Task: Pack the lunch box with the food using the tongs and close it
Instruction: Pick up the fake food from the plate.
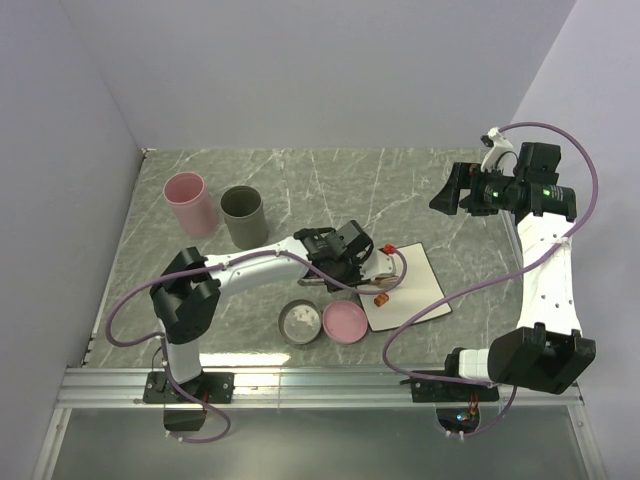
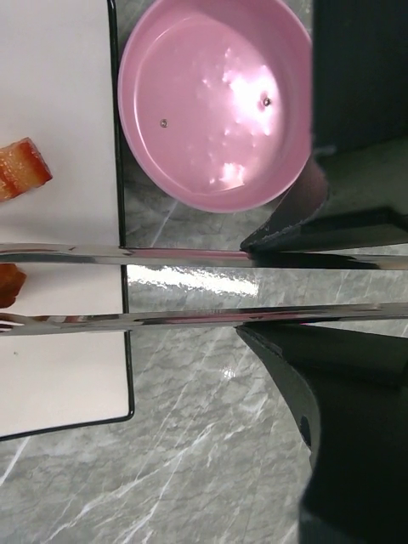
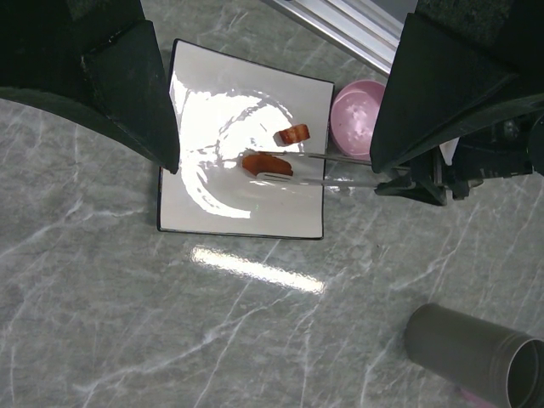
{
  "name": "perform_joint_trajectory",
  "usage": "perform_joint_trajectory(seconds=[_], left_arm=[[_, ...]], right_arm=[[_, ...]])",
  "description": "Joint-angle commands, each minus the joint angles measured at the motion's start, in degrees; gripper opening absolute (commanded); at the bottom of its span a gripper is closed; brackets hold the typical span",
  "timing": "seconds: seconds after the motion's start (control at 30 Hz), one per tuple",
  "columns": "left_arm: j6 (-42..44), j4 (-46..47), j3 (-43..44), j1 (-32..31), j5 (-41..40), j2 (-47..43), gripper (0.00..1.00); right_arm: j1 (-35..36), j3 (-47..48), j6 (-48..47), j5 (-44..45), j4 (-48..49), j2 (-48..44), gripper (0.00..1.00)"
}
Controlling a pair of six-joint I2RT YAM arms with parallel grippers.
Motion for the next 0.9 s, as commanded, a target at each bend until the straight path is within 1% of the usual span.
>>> perform_joint_trajectory(seconds=[0.0, 0.67, 0.87], left_arm=[[-0.44, -0.36, 3.25, 0.39, -0.73, -2.11, 0.36], [-3.69, -4.67, 9.14, 0.47, 0.77, -7.74, 0.34], [-5.71, -6.51, 10.20, 2.40, 2.43, -10.11, 0.34]], right_arm=[[-0.65, 2.01, 0.06, -0.97, 0.28, -0.54, 1.00], [-0.83, 2.01, 0.15, -1.23, 0.37, -0.71, 1.00], [-0.83, 2.10, 0.06, -1.32, 0.28, -0.71, 1.00]])
